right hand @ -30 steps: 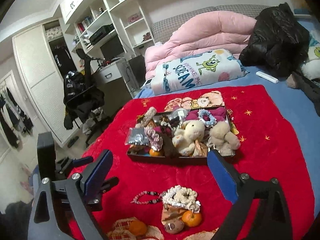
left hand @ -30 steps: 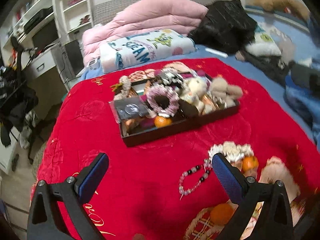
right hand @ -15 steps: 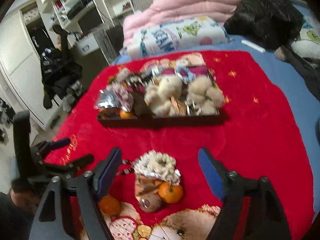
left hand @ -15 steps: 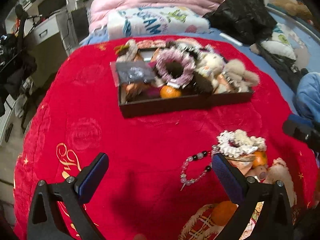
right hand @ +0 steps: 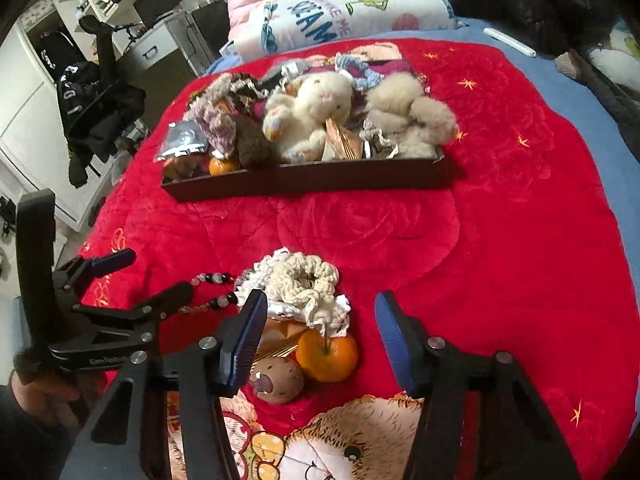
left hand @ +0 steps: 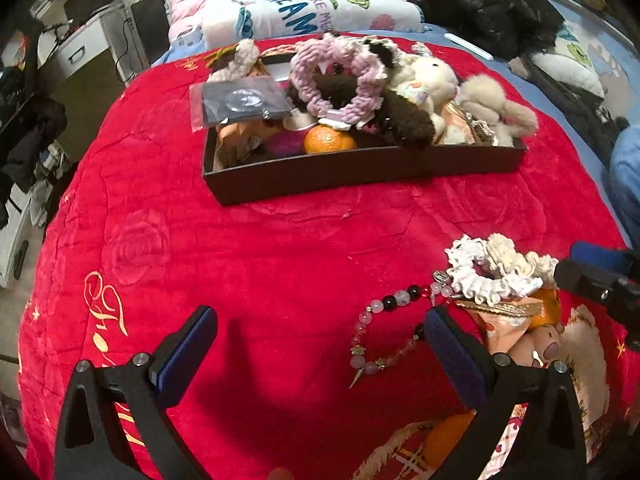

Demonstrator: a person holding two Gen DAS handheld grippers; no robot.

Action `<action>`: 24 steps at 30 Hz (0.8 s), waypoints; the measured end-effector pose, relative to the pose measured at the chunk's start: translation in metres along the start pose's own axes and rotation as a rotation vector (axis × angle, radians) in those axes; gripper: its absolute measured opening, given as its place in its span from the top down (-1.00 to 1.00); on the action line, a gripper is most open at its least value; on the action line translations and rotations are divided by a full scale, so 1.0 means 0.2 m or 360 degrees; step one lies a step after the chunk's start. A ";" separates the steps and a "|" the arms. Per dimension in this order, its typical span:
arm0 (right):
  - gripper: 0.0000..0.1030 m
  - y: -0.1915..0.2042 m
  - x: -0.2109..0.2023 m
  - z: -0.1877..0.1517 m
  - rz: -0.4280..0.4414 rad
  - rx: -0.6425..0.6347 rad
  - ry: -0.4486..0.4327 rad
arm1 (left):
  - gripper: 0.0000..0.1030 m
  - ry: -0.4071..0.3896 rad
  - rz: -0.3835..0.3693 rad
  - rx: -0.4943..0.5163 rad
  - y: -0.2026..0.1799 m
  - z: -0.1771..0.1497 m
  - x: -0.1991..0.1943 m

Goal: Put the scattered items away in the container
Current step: 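Withdraw both tools from the tray toward the remaining loose items, then close the left tool on the pink-and-black bead bracelet while the right tool grasps the cream scrunchie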

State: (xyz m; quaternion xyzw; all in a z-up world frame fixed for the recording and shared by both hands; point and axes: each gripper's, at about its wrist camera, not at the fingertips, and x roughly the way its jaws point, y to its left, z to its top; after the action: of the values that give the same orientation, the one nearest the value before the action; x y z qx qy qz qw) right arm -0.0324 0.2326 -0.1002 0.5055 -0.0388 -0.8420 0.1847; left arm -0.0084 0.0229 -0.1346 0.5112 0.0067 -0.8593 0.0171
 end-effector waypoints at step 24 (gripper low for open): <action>0.52 -0.03 0.13 -0.01 -0.0006 0.0050 0.0106 | -1.00 0.0192 0.0100 -0.0035 -0.01 -0.03 0.17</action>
State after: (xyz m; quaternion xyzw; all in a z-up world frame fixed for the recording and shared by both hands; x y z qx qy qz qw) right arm -0.0426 0.2295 -0.1249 0.5360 -0.0450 -0.8243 0.1765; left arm -0.0192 0.0251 -0.1675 0.5617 0.0012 -0.8259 0.0492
